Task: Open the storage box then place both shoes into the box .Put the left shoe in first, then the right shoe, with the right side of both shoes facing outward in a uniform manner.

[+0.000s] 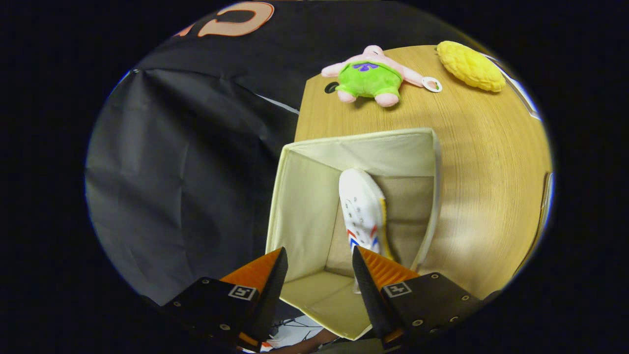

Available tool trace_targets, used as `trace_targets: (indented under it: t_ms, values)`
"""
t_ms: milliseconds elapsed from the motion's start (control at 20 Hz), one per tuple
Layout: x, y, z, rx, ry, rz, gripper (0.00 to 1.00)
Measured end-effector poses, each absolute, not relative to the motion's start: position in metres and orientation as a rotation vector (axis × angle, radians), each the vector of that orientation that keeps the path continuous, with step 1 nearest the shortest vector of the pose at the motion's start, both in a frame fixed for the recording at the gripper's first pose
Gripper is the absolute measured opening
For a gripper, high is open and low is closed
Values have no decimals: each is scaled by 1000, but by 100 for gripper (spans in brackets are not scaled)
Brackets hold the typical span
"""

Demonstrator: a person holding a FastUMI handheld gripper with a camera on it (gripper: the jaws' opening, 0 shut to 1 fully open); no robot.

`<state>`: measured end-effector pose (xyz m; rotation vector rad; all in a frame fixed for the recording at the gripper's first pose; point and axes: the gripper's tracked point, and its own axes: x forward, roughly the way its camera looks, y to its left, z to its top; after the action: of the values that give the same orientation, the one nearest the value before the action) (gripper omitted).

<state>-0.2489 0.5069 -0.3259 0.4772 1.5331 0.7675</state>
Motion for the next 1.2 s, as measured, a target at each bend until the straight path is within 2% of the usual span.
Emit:
trace_targets:
  t_ms: [50,100,300,450,950,1200]
  values:
    - [-245,499,-320,486,1507,770,85]
    - [-240,489,-314,498,1485,770,87]
    - [-204,433,-303,553,1352,728,92]
    - [-184,367,-330,521,1296,613,93]
    - [-203,131,-450,368,1305,178,95]
    - [-227,71,-496,346,1367,99,96]
